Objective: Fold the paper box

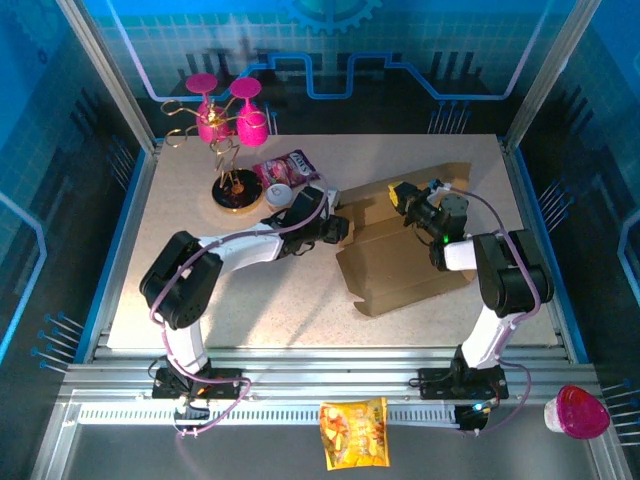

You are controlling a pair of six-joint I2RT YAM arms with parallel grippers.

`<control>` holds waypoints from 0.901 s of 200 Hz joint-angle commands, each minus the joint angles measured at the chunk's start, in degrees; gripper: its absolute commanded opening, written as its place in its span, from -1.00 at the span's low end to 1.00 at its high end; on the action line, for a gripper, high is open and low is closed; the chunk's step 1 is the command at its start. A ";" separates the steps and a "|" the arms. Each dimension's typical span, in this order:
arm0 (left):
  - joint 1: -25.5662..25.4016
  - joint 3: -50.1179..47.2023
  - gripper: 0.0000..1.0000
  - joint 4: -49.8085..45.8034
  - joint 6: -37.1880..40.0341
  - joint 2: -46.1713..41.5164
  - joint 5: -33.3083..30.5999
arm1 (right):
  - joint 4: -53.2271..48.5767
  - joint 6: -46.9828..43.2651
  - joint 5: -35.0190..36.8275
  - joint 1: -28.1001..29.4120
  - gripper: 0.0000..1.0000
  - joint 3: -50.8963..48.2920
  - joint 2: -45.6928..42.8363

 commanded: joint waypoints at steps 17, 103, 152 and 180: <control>-1.33 3.65 -0.14 0.23 -1.93 2.57 -8.07 | 3.38 -0.22 -1.70 -0.93 -1.00 -1.92 0.74; -2.95 9.21 -0.39 -3.92 -5.08 7.82 -16.94 | 3.75 0.87 -1.75 -0.90 -1.00 -1.12 1.06; -3.87 10.59 -0.84 -5.93 -8.25 10.09 -20.25 | 2.18 1.79 -1.39 -0.76 -1.00 0.36 0.32; -4.28 11.63 -0.85 -6.48 -8.97 11.48 -20.96 | 1.68 1.76 -1.59 -0.76 -1.00 1.12 0.64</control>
